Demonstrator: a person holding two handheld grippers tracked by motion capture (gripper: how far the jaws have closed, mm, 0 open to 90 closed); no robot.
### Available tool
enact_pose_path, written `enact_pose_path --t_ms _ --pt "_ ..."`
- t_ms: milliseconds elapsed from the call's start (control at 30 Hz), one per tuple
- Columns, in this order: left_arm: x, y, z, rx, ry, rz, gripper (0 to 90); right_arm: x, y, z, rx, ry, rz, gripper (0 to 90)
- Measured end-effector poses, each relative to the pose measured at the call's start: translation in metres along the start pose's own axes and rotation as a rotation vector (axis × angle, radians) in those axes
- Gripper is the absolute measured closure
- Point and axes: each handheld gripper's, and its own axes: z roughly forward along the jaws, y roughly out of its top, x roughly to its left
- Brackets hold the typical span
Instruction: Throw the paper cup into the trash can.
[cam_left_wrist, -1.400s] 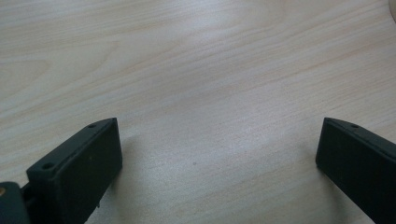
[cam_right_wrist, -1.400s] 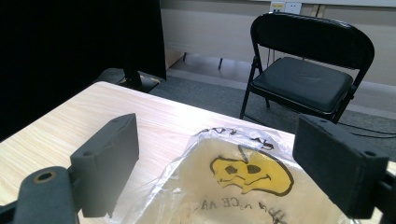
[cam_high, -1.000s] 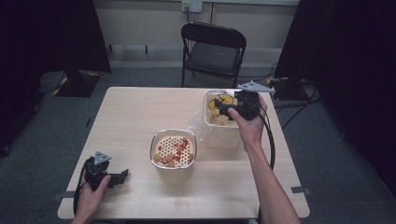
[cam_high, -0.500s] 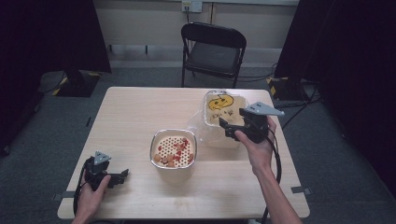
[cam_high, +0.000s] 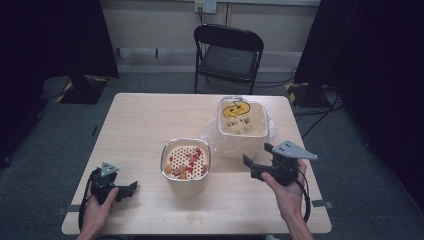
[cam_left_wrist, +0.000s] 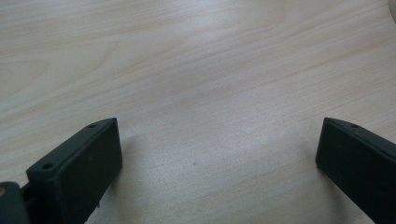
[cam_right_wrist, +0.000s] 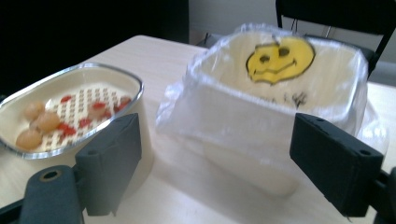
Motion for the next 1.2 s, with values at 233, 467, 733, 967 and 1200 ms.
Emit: enact_pose_path --t_ms 233,467,733,967,1200 --pt "0.0 0.0 0.0 0.0 0.0 0.0 0.0 -0.006 -0.045 0.008 0.091 -0.004 0.035 15.9" --pt "0.0 0.0 0.0 0.0 0.0 0.0 0.0 -0.016 -0.084 0.024 0.187 -0.004 0.046 15.2" --pt "0.0 0.0 0.0 0.001 0.0 0.0 0.0 -0.027 -0.109 0.041 0.291 -0.042 0.046 15.2" --pt "0.0 0.0 0.0 0.0 0.001 0.0 0.0 -0.026 -0.12 0.053 0.358 -0.101 -0.015 14.0" --pt "0.0 0.0 0.0 0.001 0.0 0.0 0.0 -0.027 -0.122 0.054 0.344 -0.098 -0.021 12.8"
